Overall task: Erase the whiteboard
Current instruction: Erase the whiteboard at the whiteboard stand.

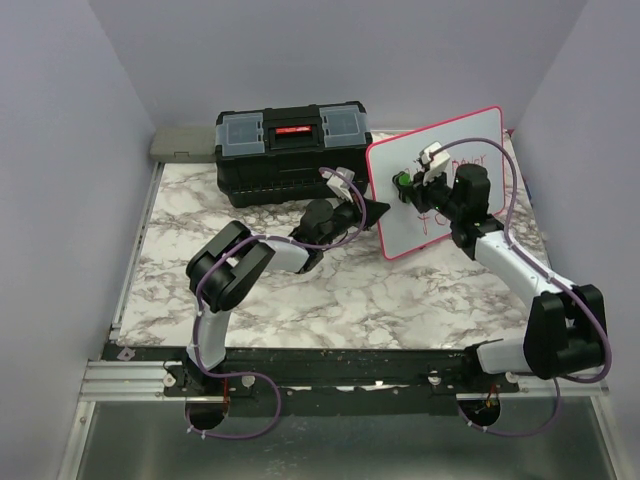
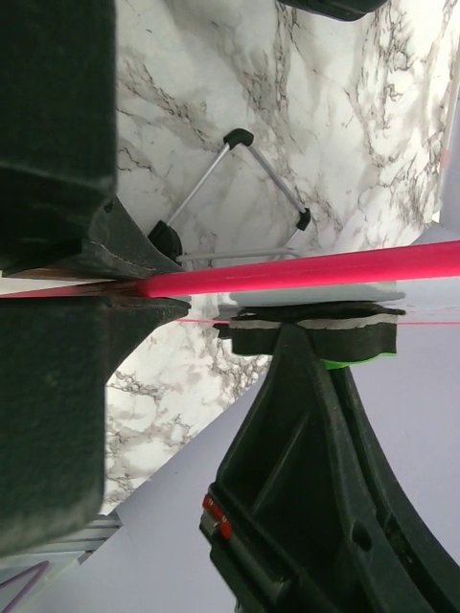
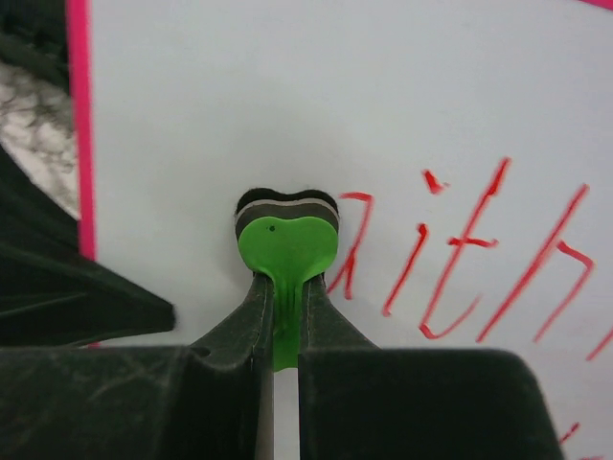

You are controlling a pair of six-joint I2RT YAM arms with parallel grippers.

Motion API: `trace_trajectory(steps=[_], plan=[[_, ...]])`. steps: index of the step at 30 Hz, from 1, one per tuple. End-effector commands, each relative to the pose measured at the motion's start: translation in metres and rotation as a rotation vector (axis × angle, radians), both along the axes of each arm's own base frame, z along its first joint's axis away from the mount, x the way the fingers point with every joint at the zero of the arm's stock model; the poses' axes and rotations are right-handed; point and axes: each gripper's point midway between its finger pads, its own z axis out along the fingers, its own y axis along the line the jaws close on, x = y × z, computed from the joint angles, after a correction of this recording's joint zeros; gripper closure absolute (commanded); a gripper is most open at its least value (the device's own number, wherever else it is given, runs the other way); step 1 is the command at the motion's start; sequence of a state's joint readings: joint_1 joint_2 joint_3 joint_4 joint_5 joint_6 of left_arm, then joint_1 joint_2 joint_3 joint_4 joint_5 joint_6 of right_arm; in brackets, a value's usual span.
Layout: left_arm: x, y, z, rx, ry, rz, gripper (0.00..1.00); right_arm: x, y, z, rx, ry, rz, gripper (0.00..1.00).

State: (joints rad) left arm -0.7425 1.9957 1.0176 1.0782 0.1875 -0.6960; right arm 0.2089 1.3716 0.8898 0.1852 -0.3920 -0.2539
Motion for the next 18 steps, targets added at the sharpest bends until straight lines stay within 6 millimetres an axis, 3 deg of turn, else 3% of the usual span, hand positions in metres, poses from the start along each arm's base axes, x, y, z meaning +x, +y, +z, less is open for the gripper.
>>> trace_trajectory(steps=[1,3,5,7,10,12,15,18], plan=[[-0.023,-0.005,-0.008,0.1,-0.051,-0.089,1.0,0.027,-0.036,0.019,0.086,-0.121,-0.274,0.99],[-0.025,-0.004,-0.009,0.107,-0.051,-0.092,1.0,0.025,-0.025,0.012,0.104,-0.093,-0.221,0.99],[-0.026,-0.003,-0.008,0.108,-0.05,-0.092,1.0,0.014,-0.001,-0.002,0.079,-0.019,-0.055,0.99],[-0.027,-0.003,-0.009,0.108,-0.046,-0.094,1.0,-0.018,0.033,-0.023,0.038,0.094,0.237,0.99],[-0.026,-0.007,-0.008,0.103,-0.045,-0.107,1.0,-0.052,0.053,-0.037,0.043,0.187,0.471,0.99],[-0.026,-0.01,-0.008,0.105,-0.033,-0.12,1.0,-0.036,0.046,-0.026,0.066,0.132,0.356,0.99],[-0.026,-0.01,-0.007,0.107,-0.045,-0.122,1.0,-0.004,0.013,0.001,0.115,-0.061,0.048,0.99],[-0.027,-0.012,-0.009,0.087,-0.027,-0.128,1.0,0.011,-0.018,0.015,0.153,-0.137,-0.173,0.99]])
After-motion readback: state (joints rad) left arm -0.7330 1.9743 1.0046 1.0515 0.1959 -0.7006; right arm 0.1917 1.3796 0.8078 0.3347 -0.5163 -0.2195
